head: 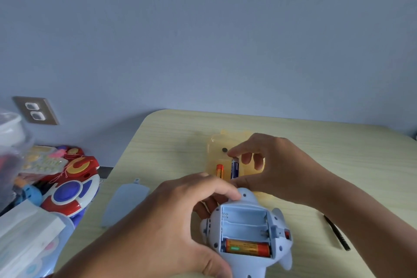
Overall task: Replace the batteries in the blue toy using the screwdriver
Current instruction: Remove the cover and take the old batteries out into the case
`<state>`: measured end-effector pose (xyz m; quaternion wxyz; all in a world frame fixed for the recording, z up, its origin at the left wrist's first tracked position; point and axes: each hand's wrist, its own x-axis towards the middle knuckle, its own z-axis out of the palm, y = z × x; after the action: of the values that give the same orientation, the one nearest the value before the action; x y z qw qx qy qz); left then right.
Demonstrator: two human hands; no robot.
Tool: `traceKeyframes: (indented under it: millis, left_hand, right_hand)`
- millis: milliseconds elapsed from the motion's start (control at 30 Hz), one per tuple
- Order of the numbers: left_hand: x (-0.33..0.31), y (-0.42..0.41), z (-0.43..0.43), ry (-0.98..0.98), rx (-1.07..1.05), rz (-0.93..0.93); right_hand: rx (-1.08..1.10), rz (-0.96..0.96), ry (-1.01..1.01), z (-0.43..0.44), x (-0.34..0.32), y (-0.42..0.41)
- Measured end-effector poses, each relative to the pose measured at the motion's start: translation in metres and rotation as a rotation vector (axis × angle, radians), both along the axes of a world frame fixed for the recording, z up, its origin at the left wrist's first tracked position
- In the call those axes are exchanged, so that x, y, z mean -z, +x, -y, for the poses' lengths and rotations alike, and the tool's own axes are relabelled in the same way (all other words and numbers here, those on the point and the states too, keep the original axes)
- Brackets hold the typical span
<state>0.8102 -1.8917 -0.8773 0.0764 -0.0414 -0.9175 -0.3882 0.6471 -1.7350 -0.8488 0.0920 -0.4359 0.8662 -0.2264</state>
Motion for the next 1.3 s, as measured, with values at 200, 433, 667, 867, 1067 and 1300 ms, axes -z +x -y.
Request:
traceKeyframes:
  millis: [200, 433, 667, 867, 1067, 1300]
  left_hand:
    - [-0.01, 0.004, -0.004, -0.011, -0.031, 0.094]
    - [-0.019, 0.007, -0.005, -0.038, -0.073, 0.127]
    - [-0.028, 0.008, -0.016, -0.066, -0.087, 0.171]
    - [-0.032, 0.009, -0.038, -0.105, -0.199, 0.14]
    - [-0.025, 0.002, -0.068, -0.199, -0.359, 0.114]
    - [-0.036, -0.006, -0.076, -0.237, -0.374, 0.181]
  right_hand:
    - [0.074, 0.006, -0.173, -0.014, -0.004, 0.001]
    - [-0.135, 0.232, -0.08, -0.065, -0.009, 0.048]
    - [-0.066, 0.131, -0.061, -0.075, 0.002, 0.06]
    - [-0.003, 0.135, -0.079, -0.076, 0.002, 0.068]
    - [0.02, 0.152, -0.077, -0.075, 0.002, 0.073]
    - [0.013, 0.093, -0.098, -0.078, 0.005, 0.072]
